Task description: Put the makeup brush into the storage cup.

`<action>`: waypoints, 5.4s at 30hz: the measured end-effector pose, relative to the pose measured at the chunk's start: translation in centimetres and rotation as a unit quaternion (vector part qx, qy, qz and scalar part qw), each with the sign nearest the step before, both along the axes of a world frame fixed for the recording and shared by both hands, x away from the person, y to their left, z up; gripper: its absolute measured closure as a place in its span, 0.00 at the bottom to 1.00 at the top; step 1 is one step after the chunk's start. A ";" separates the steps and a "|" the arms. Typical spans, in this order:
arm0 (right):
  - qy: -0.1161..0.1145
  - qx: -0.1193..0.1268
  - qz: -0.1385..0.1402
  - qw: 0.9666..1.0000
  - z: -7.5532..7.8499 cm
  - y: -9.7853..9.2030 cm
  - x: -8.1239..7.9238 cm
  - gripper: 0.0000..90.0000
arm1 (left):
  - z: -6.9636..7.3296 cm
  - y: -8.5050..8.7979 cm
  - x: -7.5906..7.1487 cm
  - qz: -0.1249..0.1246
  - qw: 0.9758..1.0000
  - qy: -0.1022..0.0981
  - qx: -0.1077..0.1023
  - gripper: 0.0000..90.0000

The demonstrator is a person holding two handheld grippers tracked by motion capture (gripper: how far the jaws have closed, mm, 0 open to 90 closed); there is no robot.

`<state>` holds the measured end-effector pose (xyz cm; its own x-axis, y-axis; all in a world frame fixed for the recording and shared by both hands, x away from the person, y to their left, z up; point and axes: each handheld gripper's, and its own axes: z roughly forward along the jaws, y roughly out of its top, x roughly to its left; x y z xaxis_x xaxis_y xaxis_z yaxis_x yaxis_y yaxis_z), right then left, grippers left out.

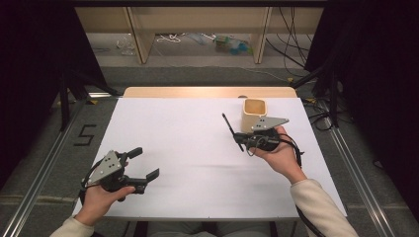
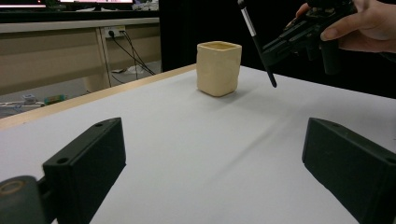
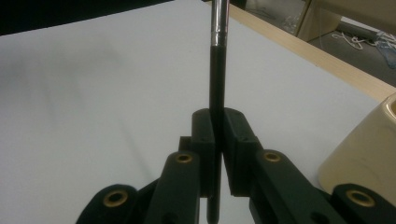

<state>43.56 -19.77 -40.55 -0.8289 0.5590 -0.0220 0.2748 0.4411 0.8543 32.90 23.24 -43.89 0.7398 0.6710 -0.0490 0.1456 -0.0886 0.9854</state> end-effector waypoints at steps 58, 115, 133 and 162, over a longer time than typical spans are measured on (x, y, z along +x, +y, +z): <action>-0.008 0.044 -0.048 0.998 0.2 -1.3 0.3 0.94 | -0.1 0.0 0.0 0.001 1.000 0.001 0.001 0.07; -0.053 0.083 -0.107 0.989 0.6 -2.9 0.8 0.94 | -0.1 0.0 0.1 0.003 1.000 0.000 0.001 0.07; -0.054 0.095 -0.120 0.987 0.8 -3.5 0.9 0.94 | -0.1 0.0 0.1 0.004 1.000 0.001 0.002 0.07; -0.060 0.110 -0.141 0.982 1.0 -4.2 1.1 0.94 | -0.1 0.0 0.1 0.004 1.000 0.002 0.002 0.07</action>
<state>44.64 -23.93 -39.54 -0.6399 0.7676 0.0362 0.2503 0.1637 0.9542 32.98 23.23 -43.97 0.7347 0.6767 -0.0483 0.1494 -0.0919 0.9845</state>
